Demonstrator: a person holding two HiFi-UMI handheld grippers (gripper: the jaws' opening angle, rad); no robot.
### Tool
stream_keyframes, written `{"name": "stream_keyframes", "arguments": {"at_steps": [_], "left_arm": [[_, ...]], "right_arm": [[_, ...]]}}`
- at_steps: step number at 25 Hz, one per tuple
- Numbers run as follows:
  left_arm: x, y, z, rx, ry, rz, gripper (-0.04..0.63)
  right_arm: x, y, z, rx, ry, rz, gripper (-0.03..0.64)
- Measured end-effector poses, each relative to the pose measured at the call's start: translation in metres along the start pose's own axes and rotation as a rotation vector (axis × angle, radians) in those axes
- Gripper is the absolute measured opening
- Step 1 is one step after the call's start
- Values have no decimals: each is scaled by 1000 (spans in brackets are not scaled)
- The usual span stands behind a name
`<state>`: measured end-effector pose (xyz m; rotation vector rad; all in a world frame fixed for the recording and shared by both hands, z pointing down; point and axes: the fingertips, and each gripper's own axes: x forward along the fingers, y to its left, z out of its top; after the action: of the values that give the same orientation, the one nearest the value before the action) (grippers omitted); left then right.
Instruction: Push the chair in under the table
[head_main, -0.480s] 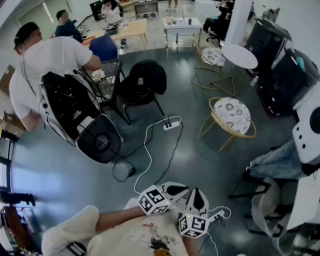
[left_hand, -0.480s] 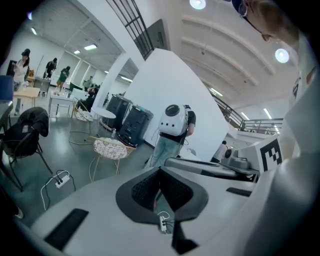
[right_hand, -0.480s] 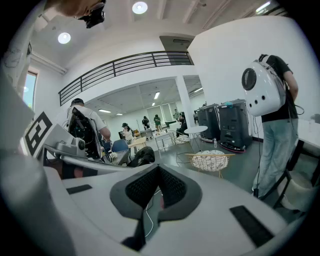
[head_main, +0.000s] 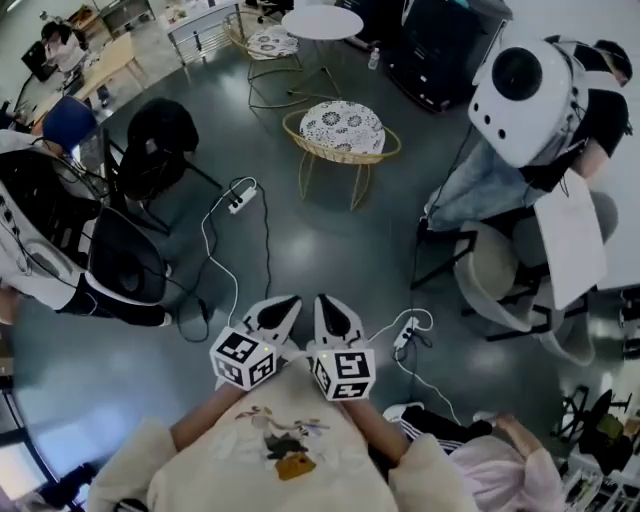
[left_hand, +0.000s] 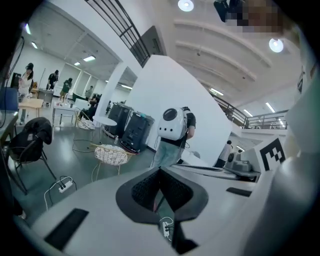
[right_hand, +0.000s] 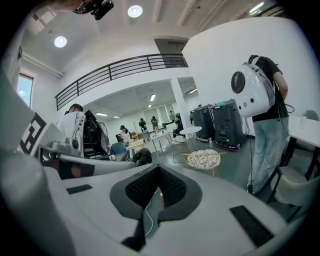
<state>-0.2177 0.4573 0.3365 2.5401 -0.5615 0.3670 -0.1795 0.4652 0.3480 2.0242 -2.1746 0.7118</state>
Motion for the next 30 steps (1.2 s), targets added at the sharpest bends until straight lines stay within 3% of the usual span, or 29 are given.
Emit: {"name": "stream_keyframes", "arguments": {"at_steps": [8, 15, 23, 26, 30], "left_arm": [[1, 3, 0, 5, 11, -15, 9], [-12, 56, 18, -2, -9, -20, 9], [-6, 108, 30, -47, -5, -9, 9], [18, 128, 43, -51, 1, -11, 9], [83, 139, 70, -34, 9, 2, 9]], "right_arm": [[4, 15, -5, 30, 16, 47, 8], [50, 34, 13, -6, -8, 9, 8], [94, 41, 11, 23, 11, -28, 8], [122, 23, 26, 9, 8, -38, 8], [160, -35, 52, 8, -8, -35, 8]]}}
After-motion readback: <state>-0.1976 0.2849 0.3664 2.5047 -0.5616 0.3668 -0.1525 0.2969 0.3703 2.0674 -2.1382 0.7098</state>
